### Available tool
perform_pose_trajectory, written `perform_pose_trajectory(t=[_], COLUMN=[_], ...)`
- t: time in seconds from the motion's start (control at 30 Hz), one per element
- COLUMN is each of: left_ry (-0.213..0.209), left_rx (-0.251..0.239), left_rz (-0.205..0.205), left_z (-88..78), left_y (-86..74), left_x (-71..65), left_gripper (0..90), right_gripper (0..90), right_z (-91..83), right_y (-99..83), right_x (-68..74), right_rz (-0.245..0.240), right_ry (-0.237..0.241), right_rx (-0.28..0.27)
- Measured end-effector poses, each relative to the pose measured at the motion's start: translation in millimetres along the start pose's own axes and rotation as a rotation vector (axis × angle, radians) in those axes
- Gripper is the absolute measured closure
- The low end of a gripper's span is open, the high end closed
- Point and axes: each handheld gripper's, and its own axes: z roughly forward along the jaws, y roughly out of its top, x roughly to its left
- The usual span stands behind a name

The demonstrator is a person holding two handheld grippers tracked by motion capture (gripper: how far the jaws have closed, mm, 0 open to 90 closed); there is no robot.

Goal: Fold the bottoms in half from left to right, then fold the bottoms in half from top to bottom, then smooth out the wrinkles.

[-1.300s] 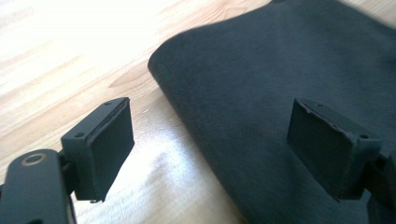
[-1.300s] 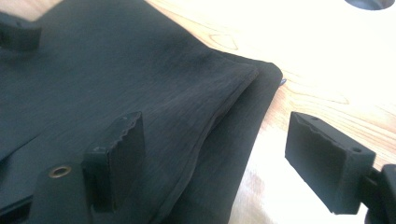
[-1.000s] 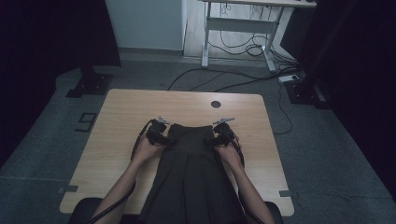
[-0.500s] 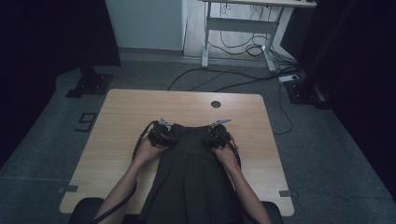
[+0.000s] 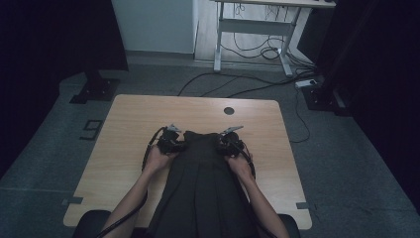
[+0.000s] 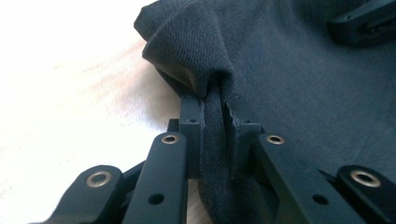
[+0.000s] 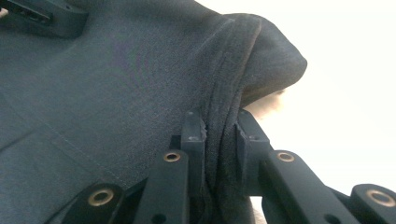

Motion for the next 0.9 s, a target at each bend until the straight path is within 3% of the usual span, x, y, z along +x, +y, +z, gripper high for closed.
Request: perform_pose_trajectory(t=[0.13,0.4,0.9], left_ry=[0.007,0.045,0.102], left_rx=[-0.023,-0.063,-0.185], left_rz=[0.026,0.089,0.155], left_z=[-6.2,-18.5,-49.5], left_y=[13.7,44.3,79.9], left_x=[-1.2,-5.6,-8.3], left_gripper=[79.0,79.2,79.4], right_gripper=[77.1,77.3,77.7], right_z=[-11.5,-30.7,-61.0], right_y=[6.6,26.0,63.7], right_x=[-6.3,-15.1,-22.1], right_rz=[0.009,-0.002,-0.026], right_ry=[0.014,-0.009,-0.037], right_rx=[-0.033,-0.072,-0.152])
